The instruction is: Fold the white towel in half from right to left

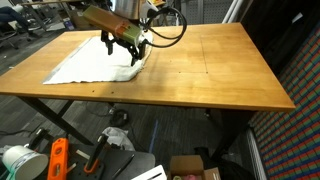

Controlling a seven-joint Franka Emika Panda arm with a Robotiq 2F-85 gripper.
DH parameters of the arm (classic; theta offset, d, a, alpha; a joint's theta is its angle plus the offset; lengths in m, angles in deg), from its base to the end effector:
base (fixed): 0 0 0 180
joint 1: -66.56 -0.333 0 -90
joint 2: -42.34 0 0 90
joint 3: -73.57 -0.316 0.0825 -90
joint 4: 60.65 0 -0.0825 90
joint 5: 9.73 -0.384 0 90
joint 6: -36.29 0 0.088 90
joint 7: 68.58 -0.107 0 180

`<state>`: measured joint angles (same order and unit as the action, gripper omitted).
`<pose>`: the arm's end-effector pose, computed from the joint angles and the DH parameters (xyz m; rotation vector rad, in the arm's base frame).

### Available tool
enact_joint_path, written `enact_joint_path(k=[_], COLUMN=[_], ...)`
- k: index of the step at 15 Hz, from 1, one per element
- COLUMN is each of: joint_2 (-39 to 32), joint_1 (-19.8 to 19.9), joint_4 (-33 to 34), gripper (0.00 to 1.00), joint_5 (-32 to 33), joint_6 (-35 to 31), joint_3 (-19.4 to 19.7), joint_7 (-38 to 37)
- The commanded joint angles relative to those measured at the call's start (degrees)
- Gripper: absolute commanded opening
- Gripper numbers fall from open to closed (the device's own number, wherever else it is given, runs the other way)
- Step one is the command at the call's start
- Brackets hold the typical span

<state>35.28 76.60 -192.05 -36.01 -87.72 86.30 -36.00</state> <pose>0.4665 -0.1775 0.2819 -2.7407 0.1879 0.0900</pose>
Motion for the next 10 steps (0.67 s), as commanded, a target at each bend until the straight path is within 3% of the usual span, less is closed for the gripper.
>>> enact_joint_path(k=[1,10], joint_2=[-4.51,-11.49], joint_1=[2.48,5.84], joint_4=[4.03,8.37], gripper=[1.0,1.0], joint_5=[-2.69,-2.03], joint_6=[0.58,0.8], joint_3=[-1.97,-5.12], joint_7=[3.22,3.74])
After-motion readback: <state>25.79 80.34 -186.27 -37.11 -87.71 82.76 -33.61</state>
